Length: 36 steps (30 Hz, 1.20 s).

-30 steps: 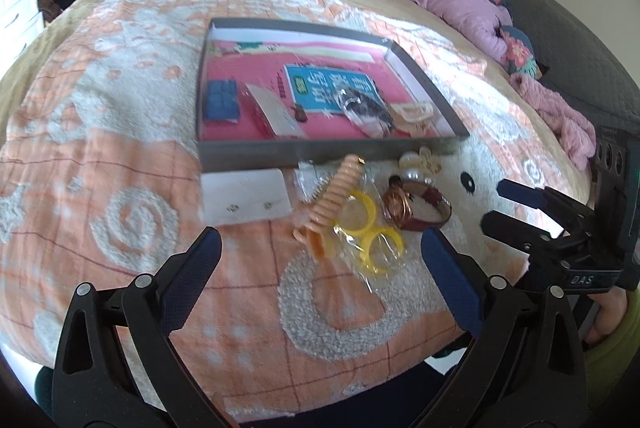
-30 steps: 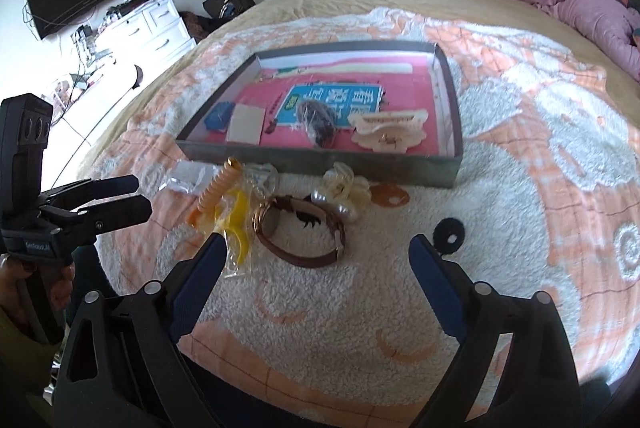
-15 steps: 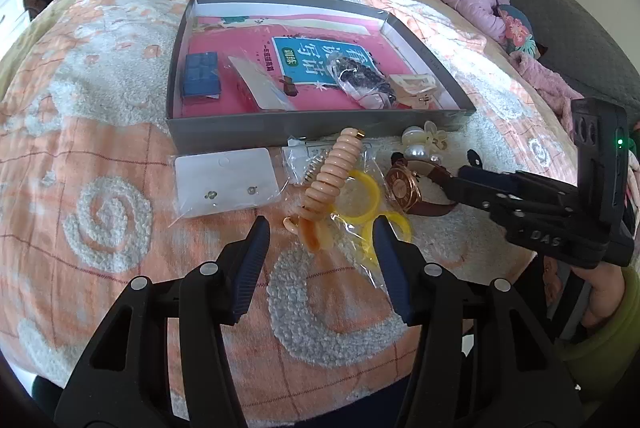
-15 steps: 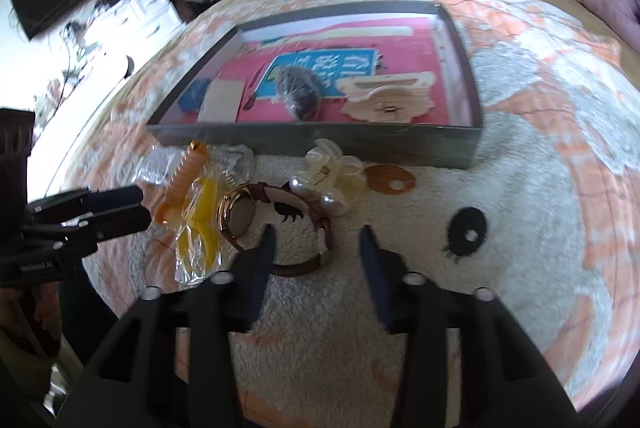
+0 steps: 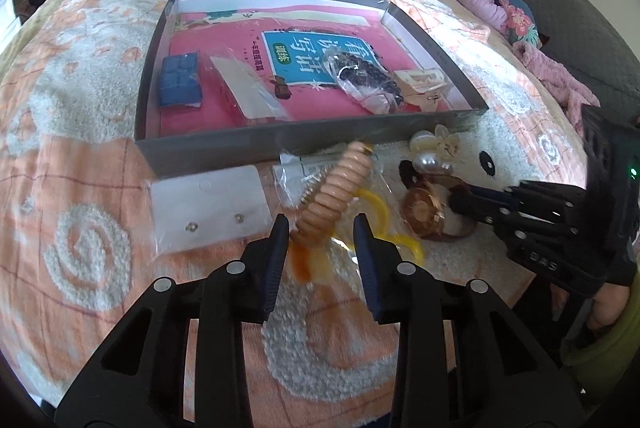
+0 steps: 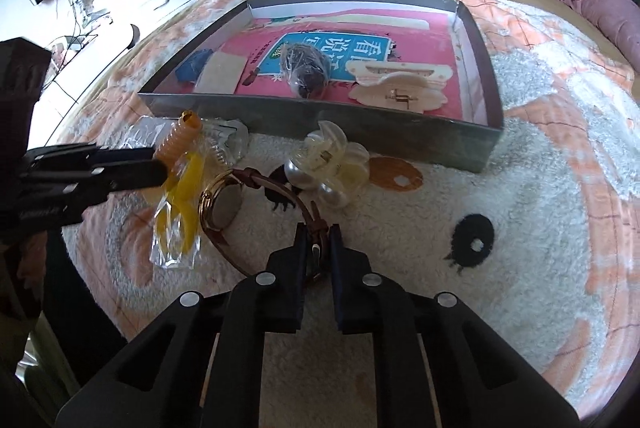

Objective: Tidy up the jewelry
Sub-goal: 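Grasp the brown leather watch with the right tool while the left tool grasps the orange spiral hair tie, then lift the watch with the right tool while the left tool lifts the spiral hair tie toward the tray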

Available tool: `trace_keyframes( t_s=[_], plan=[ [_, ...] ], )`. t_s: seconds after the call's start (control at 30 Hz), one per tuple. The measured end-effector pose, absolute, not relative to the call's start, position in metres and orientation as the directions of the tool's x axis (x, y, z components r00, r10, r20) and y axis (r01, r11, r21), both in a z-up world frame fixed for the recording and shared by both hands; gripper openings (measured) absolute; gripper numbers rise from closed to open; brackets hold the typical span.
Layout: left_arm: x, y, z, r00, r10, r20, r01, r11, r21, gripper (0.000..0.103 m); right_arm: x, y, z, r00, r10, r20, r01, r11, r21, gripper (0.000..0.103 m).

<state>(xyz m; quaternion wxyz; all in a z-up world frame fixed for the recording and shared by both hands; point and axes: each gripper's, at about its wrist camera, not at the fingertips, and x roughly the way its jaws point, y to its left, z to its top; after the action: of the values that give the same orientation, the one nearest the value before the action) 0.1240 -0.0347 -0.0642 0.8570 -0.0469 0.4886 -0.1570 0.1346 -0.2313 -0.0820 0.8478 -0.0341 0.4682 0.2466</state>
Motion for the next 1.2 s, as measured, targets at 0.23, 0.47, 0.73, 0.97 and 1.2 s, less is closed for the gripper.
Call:
trace_keyframes(
  t_s=[0.23,0.47,0.73,0.97,1.2],
  plan=[
    [0.134,-0.041,-0.069,0.465,-0.307,-0.830,0.244,0.946,-0.213,0.023,0.128,-0.250,-0.077,0.460,0.347,-0.817,-0.427,0.893,0.139,0.010],
    [0.134,-0.040,-0.070,0.473,-0.304,-0.827,0.250,0.946,-0.205,0.018,0.140,-0.241,-0.085,0.424,0.358,-0.832,-0.436,0.886,0.159,0.017],
    [0.127,-0.028,-0.056,0.505,-0.340,-0.794,0.227,0.939,-0.258,0.015,0.134,-0.242,-0.076,0.483,0.364,-0.796,-0.454,0.882,0.128,0.011],
    [0.117,-0.017,-0.032,0.556,-0.347,-0.755,0.215,0.938,-0.273,0.015,0.119,-0.241,-0.043,0.575,0.355,-0.737,-0.489,0.872,0.039,0.011],
    [0.114,-0.002,-0.016,0.596,-0.341,-0.727,0.191,0.940,-0.284,0.015,0.116,-0.242,-0.015,0.627,0.379,-0.681,-0.497,0.867,0.025,0.011]
  ],
)
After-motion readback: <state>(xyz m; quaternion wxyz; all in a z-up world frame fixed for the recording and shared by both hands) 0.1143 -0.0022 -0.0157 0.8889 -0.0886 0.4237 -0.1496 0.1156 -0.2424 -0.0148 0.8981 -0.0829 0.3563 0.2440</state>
